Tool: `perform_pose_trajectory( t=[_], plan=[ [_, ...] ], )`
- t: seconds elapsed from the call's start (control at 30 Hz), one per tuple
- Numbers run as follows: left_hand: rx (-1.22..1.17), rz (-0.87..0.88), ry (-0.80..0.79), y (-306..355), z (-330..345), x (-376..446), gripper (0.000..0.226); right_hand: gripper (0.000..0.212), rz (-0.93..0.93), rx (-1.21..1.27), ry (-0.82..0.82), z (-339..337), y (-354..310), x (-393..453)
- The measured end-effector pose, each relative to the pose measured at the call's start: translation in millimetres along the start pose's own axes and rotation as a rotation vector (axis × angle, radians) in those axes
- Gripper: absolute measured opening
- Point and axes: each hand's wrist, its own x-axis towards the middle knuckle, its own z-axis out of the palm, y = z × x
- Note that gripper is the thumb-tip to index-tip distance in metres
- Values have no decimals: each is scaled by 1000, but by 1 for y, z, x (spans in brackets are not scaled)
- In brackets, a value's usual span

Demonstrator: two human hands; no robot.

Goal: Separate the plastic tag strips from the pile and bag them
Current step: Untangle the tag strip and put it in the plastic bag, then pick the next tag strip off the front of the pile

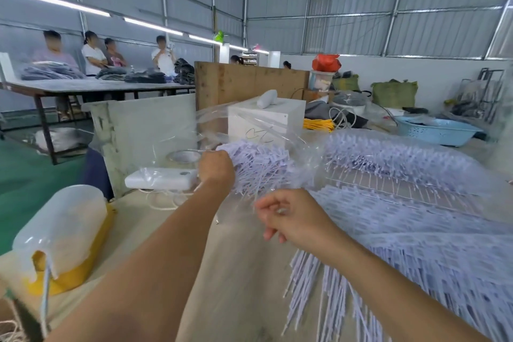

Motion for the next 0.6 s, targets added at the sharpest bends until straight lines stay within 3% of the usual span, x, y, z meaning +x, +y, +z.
perform_pose_trajectory(
  t=[0.27,0.37,0.5,0.6],
  plan=[
    [154,-54,-156,11,-11,-10,40,15,6,-22,110,-42,15,-37],
    [123,29,-18,30,-41,-28,44,11,15,-25,169,-58,19,-53],
    [-88,276,335,79,-80,-79,44,10,33,-40,288,-92,27,-84],
    [-262,539,387,121,-95,-128,39,12,72,-95,481,-126,40,-109]
  ],
)
